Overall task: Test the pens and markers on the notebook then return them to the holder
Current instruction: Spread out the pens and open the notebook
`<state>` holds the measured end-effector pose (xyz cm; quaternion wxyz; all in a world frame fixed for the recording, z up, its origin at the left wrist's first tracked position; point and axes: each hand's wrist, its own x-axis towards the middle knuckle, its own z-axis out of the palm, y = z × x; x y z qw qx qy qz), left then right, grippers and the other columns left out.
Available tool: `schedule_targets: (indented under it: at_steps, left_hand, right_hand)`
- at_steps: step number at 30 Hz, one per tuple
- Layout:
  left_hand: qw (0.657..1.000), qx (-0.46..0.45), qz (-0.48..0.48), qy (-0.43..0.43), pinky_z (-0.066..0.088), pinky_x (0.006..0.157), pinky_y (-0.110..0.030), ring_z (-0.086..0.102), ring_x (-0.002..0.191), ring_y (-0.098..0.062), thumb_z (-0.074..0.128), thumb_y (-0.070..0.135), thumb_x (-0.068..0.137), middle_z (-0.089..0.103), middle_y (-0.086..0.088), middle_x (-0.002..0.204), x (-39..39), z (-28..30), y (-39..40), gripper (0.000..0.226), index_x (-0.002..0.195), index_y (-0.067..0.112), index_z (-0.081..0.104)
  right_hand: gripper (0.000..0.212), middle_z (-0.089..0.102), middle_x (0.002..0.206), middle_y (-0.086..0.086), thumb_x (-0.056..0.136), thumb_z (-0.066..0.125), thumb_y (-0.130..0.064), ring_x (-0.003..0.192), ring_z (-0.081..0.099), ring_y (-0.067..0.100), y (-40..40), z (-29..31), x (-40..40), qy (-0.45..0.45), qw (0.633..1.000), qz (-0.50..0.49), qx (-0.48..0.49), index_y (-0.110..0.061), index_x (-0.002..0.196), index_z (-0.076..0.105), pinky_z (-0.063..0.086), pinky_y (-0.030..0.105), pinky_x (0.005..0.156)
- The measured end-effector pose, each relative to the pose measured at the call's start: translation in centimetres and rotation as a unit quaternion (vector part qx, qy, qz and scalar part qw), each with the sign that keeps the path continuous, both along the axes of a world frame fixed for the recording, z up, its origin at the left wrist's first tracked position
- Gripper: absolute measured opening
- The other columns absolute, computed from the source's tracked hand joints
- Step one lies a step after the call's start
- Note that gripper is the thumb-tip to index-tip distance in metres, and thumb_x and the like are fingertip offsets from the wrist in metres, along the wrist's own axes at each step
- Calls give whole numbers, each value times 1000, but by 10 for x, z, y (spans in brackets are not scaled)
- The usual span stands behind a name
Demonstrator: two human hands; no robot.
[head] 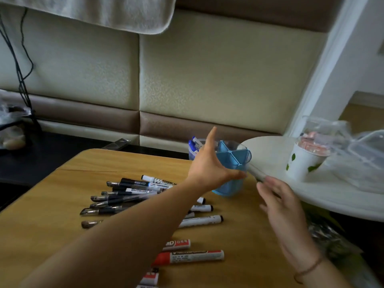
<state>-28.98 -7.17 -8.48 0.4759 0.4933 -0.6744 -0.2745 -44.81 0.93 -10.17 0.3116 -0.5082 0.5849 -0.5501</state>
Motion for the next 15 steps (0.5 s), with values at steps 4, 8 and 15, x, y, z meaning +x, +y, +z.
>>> schedule_targets:
  at_steps: [4,8,15]
  left_hand:
    - [998,21,11,-59,46,100,-36,49,124,-16,88,54,48,49,2,140,-19,-15,-7,133,148,39,2]
    - [994,55,-23,-96,38,109,-43,36,137,-20,85,55,55,30,-2,154,-14,-18,-4,134,148,38,-9]
    - [963,-19,-14,-269,28,112,-37,28,139,-17,60,57,83,30,6,152,58,6,48,62,137,31,44]
  right_hand:
    - [37,59,123,-9,87,66,-31,110,56,7,10,-11,-9,111,994,1,-15,-28,122,56,47,27,87]
    - [34,49,115,-32,83,67,-45,110,46,-12,33,-24,-2,292,952,71,-56,-42,114,54,41,13,91]
    - [38,53,119,-16,76,55,-63,120,43,9,88,-16,69,492,818,226,-193,-41,107,59,41,30,94]
